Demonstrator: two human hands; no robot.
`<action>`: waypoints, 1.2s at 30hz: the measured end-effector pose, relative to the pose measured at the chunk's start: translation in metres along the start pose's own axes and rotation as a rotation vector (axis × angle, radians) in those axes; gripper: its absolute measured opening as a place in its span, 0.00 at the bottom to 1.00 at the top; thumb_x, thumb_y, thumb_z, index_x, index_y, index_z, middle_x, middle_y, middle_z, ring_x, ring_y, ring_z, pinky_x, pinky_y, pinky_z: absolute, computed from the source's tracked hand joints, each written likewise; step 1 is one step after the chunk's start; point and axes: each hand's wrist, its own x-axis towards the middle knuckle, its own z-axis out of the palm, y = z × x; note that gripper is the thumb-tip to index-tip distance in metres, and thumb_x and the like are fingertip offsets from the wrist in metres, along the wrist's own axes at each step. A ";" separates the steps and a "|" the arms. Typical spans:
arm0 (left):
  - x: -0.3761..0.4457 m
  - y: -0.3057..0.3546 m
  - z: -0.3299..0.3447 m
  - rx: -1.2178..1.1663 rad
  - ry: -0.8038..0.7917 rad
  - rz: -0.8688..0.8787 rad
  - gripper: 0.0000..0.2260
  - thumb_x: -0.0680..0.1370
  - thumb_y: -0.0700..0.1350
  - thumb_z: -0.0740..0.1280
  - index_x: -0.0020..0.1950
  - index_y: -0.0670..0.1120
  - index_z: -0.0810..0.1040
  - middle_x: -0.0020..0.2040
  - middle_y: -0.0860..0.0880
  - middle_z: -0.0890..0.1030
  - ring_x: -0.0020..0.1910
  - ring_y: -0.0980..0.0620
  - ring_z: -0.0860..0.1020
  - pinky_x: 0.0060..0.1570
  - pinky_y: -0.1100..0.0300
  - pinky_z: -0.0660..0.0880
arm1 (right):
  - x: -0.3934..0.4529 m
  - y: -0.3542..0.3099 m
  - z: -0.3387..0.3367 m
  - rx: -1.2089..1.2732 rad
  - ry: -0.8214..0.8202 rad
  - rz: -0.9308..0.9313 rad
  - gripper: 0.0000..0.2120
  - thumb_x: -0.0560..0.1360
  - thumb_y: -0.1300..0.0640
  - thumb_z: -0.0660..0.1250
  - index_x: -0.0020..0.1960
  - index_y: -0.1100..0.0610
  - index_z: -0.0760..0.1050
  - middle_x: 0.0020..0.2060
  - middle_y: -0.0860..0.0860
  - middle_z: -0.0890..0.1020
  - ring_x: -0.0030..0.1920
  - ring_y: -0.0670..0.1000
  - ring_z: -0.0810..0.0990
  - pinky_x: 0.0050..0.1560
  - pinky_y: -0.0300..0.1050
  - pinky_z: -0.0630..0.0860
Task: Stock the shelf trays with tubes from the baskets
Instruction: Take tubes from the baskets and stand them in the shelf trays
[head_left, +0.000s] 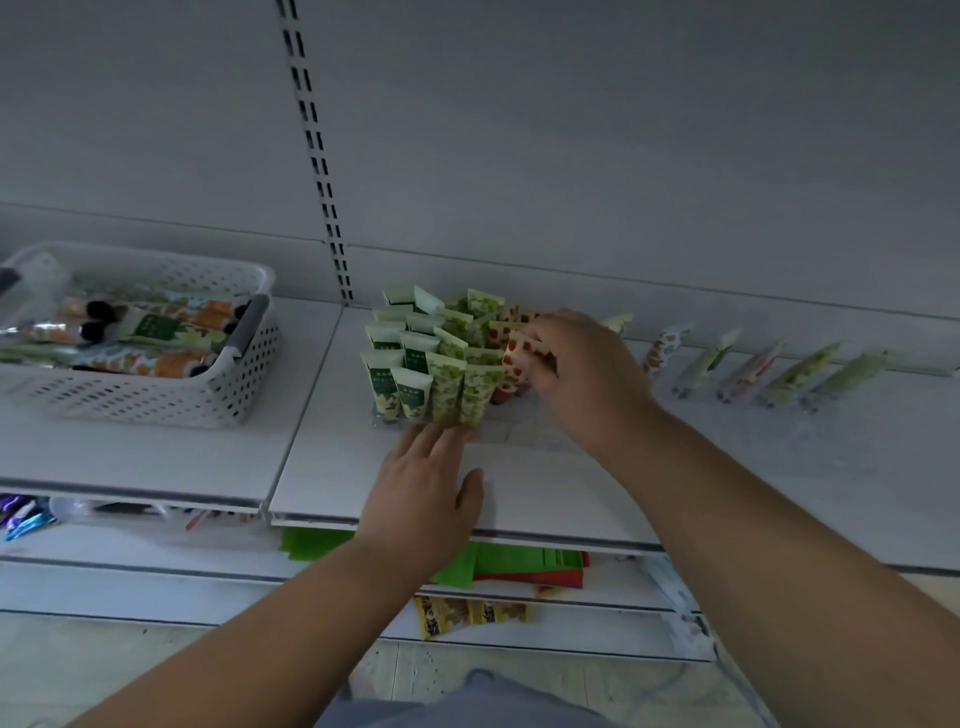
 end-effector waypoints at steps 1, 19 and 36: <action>0.000 -0.001 0.000 0.005 0.007 0.007 0.17 0.77 0.51 0.60 0.64 0.47 0.73 0.60 0.49 0.77 0.62 0.46 0.71 0.60 0.50 0.73 | 0.002 -0.002 0.002 -0.019 0.007 0.000 0.09 0.77 0.55 0.66 0.52 0.60 0.78 0.46 0.55 0.78 0.46 0.55 0.76 0.42 0.46 0.69; 0.001 0.006 -0.003 0.001 0.041 -0.012 0.13 0.77 0.47 0.64 0.61 0.48 0.75 0.56 0.49 0.78 0.60 0.46 0.72 0.58 0.52 0.72 | 0.004 -0.012 -0.002 -0.126 -0.116 0.005 0.12 0.78 0.55 0.65 0.58 0.60 0.74 0.53 0.57 0.75 0.50 0.58 0.76 0.46 0.48 0.73; -0.094 -0.092 -0.122 0.063 0.252 -0.288 0.13 0.76 0.49 0.65 0.60 0.51 0.75 0.51 0.55 0.77 0.53 0.53 0.73 0.54 0.55 0.73 | 0.005 -0.198 0.006 0.294 -0.079 -0.380 0.17 0.75 0.48 0.68 0.61 0.51 0.73 0.51 0.43 0.70 0.52 0.44 0.73 0.52 0.41 0.71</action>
